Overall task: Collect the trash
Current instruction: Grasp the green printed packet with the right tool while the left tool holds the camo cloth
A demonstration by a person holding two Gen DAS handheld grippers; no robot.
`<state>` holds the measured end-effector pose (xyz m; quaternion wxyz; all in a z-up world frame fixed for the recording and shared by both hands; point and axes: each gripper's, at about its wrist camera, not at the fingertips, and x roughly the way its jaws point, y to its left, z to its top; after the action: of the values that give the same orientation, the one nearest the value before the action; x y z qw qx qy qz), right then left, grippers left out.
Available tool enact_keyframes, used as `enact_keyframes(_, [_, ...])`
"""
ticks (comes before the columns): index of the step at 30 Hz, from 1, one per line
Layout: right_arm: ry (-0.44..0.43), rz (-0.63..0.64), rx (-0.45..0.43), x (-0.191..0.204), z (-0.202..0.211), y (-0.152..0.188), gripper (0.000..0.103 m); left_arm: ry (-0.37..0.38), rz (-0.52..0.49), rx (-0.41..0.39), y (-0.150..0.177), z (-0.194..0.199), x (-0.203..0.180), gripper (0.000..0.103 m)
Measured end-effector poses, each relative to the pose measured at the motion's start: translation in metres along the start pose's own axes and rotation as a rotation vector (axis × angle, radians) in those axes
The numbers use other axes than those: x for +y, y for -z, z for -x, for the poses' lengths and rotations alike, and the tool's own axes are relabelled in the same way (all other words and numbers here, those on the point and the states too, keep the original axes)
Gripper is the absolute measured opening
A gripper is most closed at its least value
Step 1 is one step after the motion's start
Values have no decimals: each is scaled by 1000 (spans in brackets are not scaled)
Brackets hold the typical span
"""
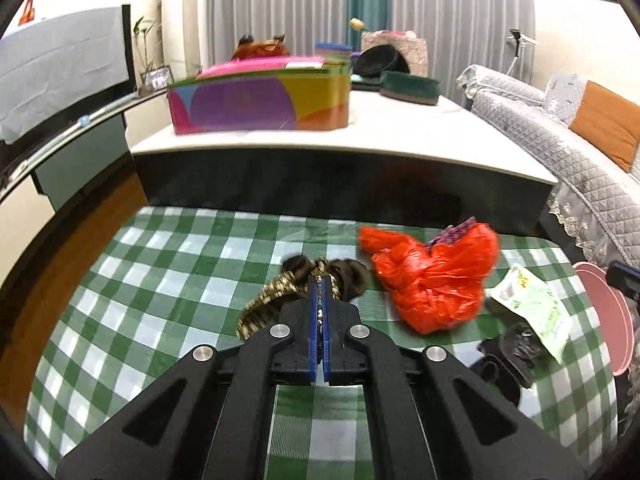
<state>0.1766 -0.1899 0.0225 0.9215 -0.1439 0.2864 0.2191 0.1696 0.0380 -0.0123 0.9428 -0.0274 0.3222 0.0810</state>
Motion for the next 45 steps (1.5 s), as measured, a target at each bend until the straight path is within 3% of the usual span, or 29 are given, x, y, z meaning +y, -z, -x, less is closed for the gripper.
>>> enact_keyframes(13, [-72, -163, -51, -31, 34, 0, 0, 62, -47, -87, 0, 64, -11, 1])
enact_keyframes(20, [-74, -181, -64, -34, 49, 3, 0, 99, -30, -85, 8, 78, -10, 1])
enact_keyframes(23, [-101, -183, -31, -32, 46, 8, 0, 113, -20, -80, 11, 82, -10, 1])
enact_keyframes(28, [-105, -161, 34, -21, 26, 21, 7, 126, -24, -85, 13, 87, -12, 1])
enact_keyframes(30, [-98, -145, 57, -16, 18, 25, 21, 126, -28, -86, 14, 87, -12, 1])
enact_keyframes(35, [-85, -85, 126, 0, -8, 35, 39, 126, -4, -87, 14, 83, -1, 1])
enact_keyframes(39, [-60, -9, 174, 14, -24, 42, 45, 129, 17, -86, 14, 80, 5, 1])
enact_keyframes(45, [20, 115, 242, 31, -46, 50, 45, 134, 23, -87, 13, 76, 8, 1])
